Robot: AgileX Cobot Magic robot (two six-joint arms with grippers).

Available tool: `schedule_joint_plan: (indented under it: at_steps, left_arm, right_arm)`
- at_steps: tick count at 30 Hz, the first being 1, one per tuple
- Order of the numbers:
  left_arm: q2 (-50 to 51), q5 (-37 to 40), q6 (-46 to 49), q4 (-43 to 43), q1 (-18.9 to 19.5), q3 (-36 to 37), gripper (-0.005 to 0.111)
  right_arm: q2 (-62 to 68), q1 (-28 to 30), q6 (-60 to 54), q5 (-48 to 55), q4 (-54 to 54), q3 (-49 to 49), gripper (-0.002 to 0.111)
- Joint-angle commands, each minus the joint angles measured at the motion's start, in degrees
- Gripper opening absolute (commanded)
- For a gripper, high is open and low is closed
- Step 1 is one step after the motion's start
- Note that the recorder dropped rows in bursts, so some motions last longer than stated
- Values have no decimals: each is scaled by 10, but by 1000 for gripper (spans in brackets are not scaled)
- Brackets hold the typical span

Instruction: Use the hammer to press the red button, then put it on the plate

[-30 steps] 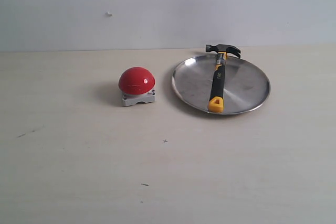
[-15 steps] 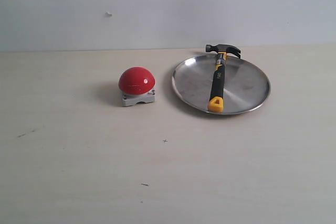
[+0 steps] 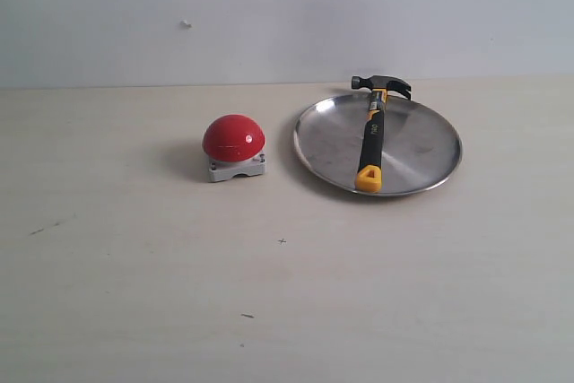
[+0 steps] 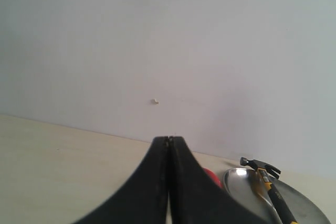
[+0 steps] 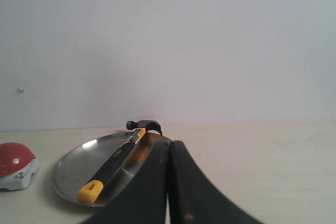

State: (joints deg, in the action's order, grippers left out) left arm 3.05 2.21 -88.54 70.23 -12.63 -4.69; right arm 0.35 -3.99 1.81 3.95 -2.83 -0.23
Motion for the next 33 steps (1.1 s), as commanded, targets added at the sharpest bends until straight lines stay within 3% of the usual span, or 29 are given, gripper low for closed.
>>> schedule_joint_plan:
  at_steps: [1,33]
  left_arm:
    - [-3,1,2,0,1,2,0]
    - [-3,0,-18,-18,1,2,0]
  right_arm:
    - [-3,0,-1,2,-1,2,0]
    - [-3,0,-1,2,-3,2,0]
